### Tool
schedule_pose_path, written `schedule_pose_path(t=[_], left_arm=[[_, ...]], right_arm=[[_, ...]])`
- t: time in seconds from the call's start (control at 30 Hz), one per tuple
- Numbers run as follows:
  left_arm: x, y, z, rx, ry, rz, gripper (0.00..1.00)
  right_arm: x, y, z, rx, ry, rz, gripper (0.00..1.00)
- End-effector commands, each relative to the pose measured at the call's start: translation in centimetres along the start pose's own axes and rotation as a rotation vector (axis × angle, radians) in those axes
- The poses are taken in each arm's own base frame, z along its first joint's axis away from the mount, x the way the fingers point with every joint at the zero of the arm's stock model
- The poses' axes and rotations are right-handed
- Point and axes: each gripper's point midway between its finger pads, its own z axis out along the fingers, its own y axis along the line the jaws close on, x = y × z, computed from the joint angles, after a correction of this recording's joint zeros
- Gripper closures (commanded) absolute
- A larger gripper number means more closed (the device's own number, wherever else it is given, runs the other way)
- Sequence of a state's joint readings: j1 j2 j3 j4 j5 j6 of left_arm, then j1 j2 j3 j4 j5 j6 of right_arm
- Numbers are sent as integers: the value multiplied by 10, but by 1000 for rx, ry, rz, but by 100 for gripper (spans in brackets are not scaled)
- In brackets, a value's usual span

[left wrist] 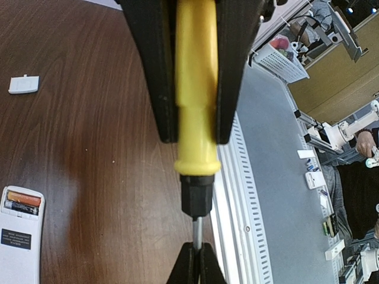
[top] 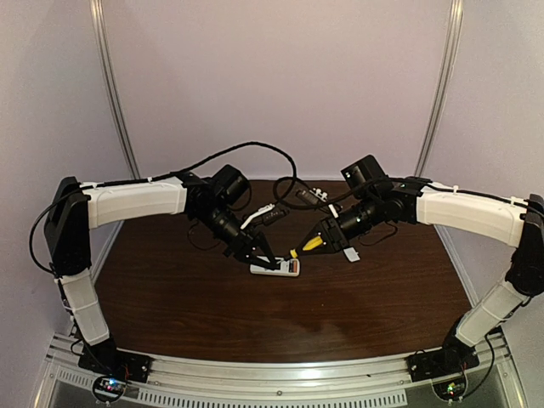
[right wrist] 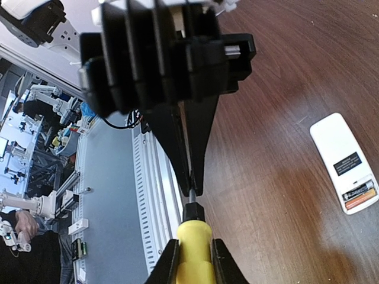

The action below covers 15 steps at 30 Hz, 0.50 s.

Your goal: Unload the batteries from the remote control

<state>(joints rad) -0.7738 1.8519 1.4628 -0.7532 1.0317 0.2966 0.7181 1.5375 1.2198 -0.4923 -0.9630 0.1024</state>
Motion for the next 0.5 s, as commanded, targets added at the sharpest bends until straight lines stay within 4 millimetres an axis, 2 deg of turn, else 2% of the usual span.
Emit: schedule_pose_path(t=[0.0, 0.17, 0.2, 0.3, 0.43, 0.47], left_arm=[[-7, 5, -2, -9, -20, 34, 100], [-9, 6, -3, -16, -22, 42, 100], [-9, 6, -3, -20, -22, 43, 96], [-10, 5, -4, -26, -22, 50, 81], [-8, 2, -8, -50, -17, 62, 48], [-7, 3, -9, -64, -15, 67, 42]], right_arm=[[0, -1, 3, 0, 10, -11, 86], [4, 2, 3, -17, 23, -15, 100], [4, 2, 3, -18, 24, -16, 100], [6, 2, 1, -11, 27, -17, 100], [5, 3, -3, 13, 20, -30, 100], [5, 3, -4, 18, 18, -34, 100]])
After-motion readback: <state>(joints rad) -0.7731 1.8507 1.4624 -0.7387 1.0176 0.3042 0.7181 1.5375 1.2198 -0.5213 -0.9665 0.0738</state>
